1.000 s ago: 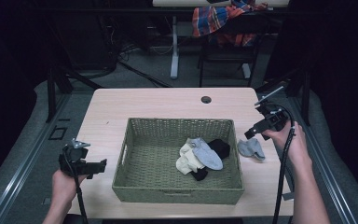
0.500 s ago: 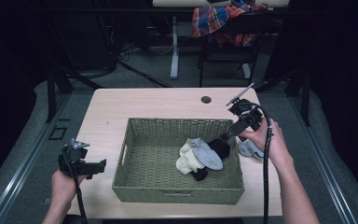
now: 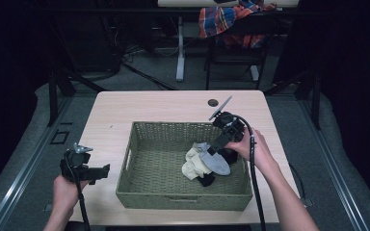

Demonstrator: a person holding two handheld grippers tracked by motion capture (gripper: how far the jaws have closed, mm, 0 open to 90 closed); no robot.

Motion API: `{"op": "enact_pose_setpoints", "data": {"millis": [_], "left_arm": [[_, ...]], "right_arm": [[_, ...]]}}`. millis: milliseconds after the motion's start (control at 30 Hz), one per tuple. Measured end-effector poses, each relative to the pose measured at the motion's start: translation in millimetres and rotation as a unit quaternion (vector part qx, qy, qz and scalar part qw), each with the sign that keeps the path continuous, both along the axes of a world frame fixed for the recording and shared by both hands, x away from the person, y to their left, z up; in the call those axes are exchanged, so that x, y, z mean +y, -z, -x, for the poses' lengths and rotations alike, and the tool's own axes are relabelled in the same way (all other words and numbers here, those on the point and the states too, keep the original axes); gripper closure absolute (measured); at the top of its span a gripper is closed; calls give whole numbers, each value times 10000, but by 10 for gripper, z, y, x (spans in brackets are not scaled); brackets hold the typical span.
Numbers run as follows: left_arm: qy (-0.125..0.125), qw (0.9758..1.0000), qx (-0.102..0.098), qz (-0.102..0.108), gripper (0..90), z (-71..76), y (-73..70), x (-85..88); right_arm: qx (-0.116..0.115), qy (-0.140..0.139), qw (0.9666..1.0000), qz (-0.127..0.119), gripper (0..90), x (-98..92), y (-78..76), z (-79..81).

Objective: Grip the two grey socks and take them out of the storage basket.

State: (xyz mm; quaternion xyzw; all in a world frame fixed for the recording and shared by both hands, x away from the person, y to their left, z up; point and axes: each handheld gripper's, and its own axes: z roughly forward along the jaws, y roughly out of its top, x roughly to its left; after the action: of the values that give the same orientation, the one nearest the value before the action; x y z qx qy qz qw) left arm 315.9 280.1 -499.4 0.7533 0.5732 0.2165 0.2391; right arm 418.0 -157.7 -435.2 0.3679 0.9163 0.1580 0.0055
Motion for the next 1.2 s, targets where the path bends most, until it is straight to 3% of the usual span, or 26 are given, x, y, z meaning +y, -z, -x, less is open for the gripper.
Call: {"op": "enact_pose_setpoints", "data": {"millis": [467, 800, 900, 1033, 1200], "left_arm": [[-5, 10000, -10, 2, 29, 2, 1, 2], [7, 10000, -20, 15, 29, 2, 0, -1], [13, 10000, -22, 15, 30, 3, -2, 1], [14, 10000, -11, 28, 30, 3, -4, 5], [9, 10000, -10, 30, 30, 4, -4, 5]], "right_arm": [[365, -92, 9988, 310, 155, 217, 376, -107], [467, -151, 9968, 638, 259, 322, 588, -148], [479, -100, 9956, 796, 347, 353, 629, -154], [551, -48, 9947, 866, 359, 364, 695, -172], [638, -74, 9940, 883, 586, 373, 733, -176]]}}
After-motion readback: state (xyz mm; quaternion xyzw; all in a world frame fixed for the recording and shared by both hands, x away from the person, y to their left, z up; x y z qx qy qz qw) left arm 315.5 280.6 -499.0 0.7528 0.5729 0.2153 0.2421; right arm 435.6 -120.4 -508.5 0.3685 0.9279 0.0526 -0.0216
